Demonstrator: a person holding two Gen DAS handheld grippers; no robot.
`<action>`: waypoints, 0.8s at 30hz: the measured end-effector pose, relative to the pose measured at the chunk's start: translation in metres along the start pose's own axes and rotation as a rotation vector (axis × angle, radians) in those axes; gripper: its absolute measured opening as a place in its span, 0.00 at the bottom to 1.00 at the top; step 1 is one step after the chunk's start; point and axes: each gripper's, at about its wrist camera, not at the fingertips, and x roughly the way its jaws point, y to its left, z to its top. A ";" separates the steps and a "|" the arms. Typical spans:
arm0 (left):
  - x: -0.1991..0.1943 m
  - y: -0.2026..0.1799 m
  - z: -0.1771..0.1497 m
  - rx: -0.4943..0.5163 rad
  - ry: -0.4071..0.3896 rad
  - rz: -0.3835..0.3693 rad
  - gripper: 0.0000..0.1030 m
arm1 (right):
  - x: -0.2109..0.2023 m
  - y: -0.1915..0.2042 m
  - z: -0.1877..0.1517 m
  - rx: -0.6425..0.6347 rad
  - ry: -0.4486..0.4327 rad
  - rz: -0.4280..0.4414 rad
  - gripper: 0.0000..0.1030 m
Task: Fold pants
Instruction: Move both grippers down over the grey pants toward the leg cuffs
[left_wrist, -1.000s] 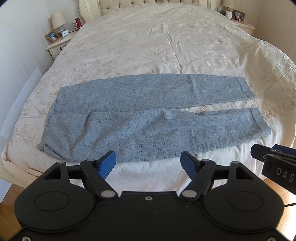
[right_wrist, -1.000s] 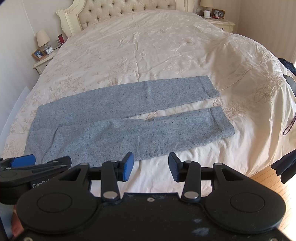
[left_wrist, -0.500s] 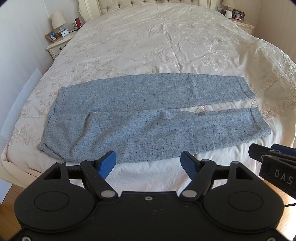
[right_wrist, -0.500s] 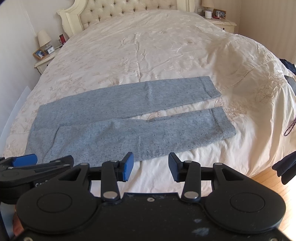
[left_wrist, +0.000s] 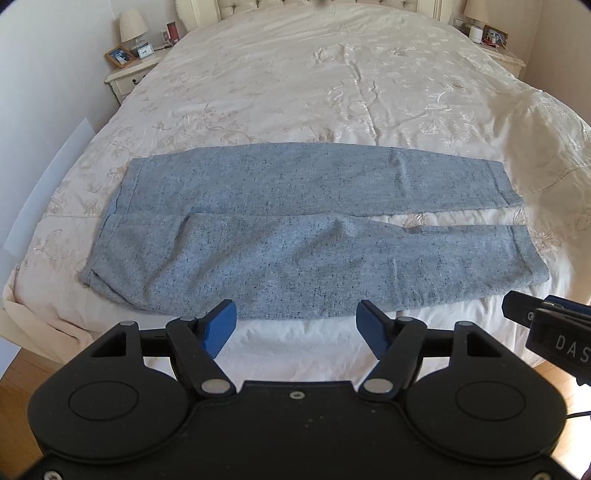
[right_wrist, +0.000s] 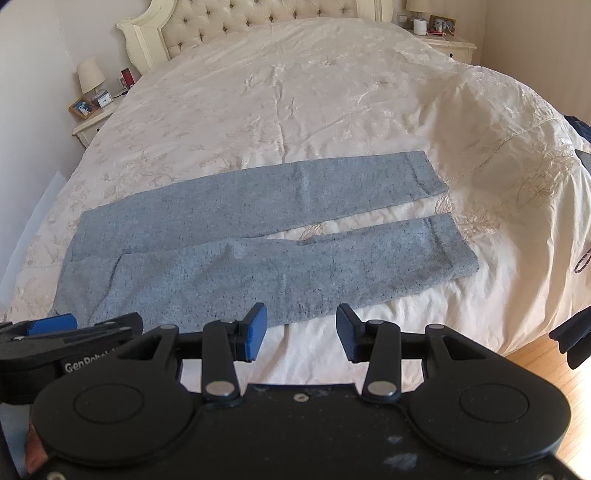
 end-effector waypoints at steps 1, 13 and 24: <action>0.002 0.003 0.000 -0.007 0.004 0.007 0.70 | 0.003 0.000 0.001 0.002 0.008 0.004 0.43; 0.056 0.055 0.045 -0.063 0.010 0.117 0.70 | 0.053 0.020 0.021 0.019 0.109 0.001 0.43; 0.160 0.106 0.133 0.009 0.022 0.134 0.61 | 0.134 0.010 0.103 0.123 0.145 -0.123 0.43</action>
